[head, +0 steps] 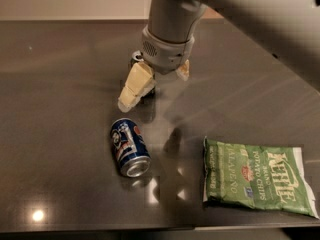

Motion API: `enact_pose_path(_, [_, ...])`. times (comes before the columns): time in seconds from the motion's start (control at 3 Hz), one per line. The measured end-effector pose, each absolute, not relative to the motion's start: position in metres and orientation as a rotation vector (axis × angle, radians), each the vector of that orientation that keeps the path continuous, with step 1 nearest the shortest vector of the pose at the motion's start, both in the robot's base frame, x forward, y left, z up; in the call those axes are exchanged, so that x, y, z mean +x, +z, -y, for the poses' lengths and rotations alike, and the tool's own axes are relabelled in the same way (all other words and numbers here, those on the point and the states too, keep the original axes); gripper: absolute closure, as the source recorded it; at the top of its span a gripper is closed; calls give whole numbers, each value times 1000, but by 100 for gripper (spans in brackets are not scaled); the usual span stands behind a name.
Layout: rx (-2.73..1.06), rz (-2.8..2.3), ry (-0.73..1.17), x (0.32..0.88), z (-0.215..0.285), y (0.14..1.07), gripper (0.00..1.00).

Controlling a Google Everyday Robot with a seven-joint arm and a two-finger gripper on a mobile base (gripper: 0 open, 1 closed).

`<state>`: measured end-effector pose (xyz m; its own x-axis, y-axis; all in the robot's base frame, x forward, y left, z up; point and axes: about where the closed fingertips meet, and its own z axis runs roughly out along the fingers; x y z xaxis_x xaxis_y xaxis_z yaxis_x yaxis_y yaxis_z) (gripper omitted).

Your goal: Place pepsi can upright

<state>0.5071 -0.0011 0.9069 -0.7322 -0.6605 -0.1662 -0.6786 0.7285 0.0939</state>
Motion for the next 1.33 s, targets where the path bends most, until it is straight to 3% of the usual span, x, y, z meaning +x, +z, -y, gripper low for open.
enact_pose_path(1.33, [-1001,-3026,90,465,-83,865,0])
